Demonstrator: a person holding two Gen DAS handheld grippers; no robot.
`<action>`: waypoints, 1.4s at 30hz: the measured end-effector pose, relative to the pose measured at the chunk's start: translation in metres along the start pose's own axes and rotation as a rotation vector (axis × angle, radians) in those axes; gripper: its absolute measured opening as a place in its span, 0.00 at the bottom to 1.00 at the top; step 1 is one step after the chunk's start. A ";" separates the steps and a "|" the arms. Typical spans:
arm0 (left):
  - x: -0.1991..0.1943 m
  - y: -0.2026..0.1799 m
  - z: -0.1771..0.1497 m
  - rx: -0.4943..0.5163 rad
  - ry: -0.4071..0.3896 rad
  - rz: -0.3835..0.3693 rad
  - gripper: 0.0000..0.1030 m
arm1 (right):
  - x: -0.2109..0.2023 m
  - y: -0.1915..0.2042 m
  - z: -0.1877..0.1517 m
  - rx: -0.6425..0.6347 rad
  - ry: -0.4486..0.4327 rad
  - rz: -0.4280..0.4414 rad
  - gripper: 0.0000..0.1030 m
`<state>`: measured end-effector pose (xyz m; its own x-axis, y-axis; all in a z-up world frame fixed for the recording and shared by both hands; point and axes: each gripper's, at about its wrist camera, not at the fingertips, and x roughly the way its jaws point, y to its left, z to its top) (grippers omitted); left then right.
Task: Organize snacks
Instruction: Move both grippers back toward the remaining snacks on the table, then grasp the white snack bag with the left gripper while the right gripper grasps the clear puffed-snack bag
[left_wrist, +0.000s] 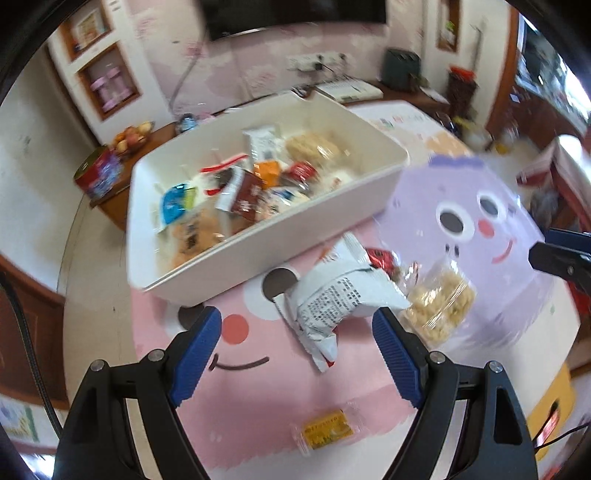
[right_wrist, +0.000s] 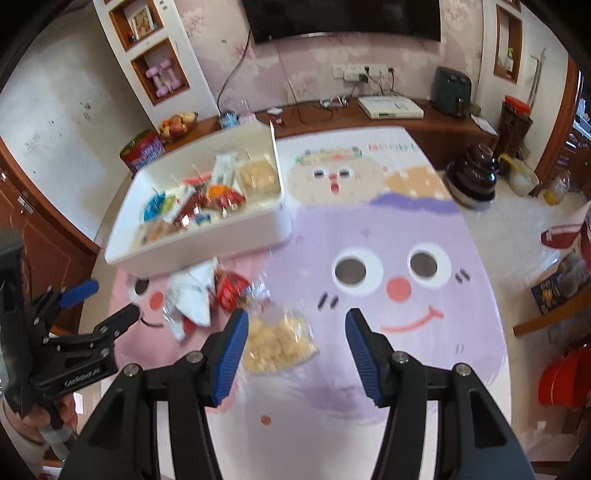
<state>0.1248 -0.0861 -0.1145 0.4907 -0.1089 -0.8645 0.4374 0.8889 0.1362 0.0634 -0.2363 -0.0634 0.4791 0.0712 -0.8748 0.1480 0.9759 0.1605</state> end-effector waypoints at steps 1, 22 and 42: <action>0.009 -0.005 0.001 0.033 0.011 0.000 0.81 | 0.005 0.000 -0.005 0.005 0.014 0.002 0.54; 0.085 -0.009 0.017 0.098 0.125 -0.071 0.81 | 0.100 0.033 -0.028 -0.176 0.119 -0.020 0.84; 0.116 0.007 -0.001 -0.130 0.237 -0.210 0.45 | 0.134 0.038 -0.024 -0.211 0.186 -0.024 0.72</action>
<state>0.1839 -0.0915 -0.2145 0.2045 -0.2025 -0.9577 0.4034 0.9088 -0.1060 0.1122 -0.1849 -0.1856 0.3078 0.0654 -0.9492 -0.0360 0.9977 0.0571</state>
